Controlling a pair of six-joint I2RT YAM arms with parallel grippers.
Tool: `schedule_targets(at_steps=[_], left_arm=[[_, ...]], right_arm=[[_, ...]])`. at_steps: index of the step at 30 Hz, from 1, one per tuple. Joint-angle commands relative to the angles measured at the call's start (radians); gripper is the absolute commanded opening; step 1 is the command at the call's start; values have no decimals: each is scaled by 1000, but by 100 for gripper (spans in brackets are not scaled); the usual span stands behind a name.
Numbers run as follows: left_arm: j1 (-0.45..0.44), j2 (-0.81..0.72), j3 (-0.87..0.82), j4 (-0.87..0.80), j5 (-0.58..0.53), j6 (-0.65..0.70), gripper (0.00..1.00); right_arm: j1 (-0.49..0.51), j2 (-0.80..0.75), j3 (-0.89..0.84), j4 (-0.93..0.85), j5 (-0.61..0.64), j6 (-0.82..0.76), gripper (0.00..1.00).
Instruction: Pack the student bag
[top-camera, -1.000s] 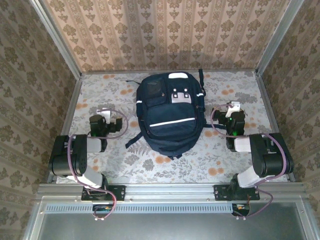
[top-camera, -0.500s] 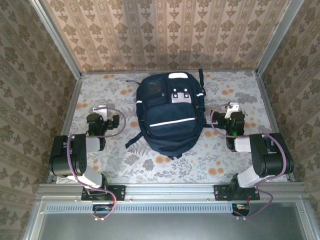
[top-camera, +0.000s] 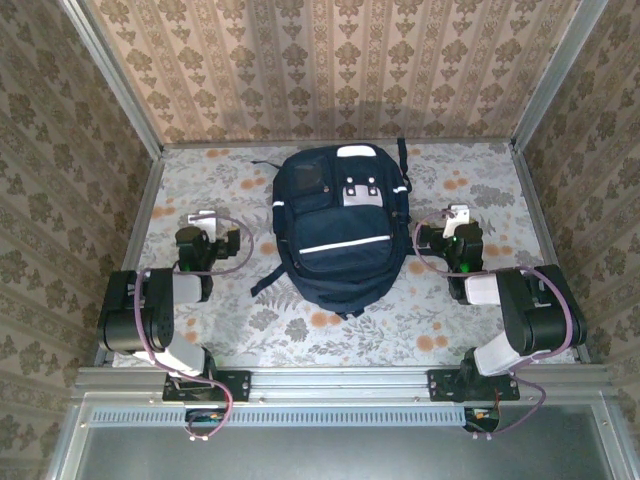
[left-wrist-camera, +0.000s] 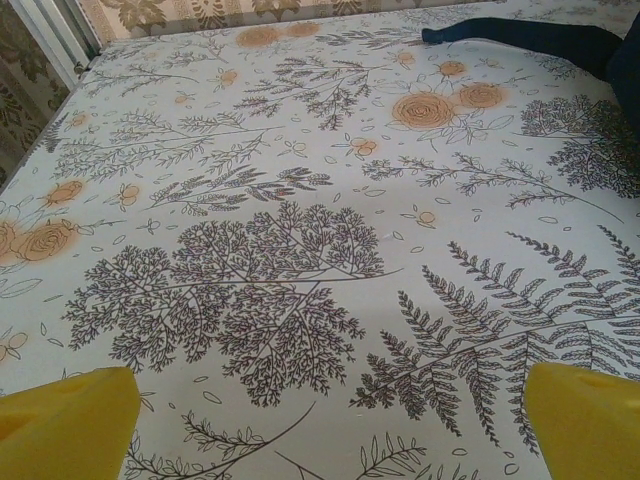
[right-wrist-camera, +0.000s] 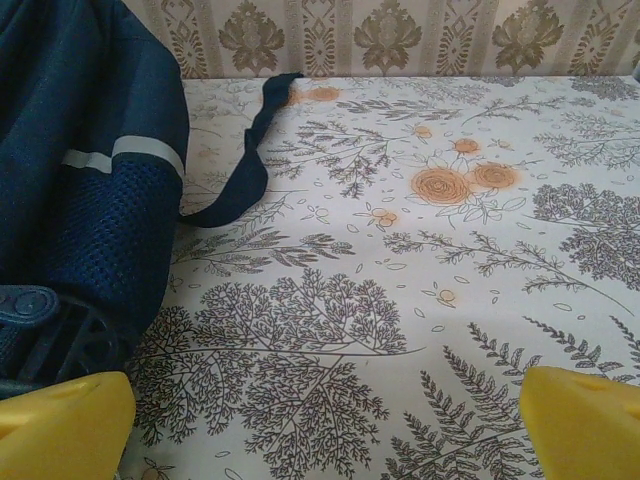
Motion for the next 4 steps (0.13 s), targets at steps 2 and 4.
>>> schedule_targets(at_steps=[2, 4], left_arm=[[6, -3, 16, 21, 7, 1, 100], [4, -5, 13, 26, 2, 2, 100]], right_arm=[[1, 4, 11, 1, 21, -14, 100], [1, 5, 10, 2, 21, -14, 100]])
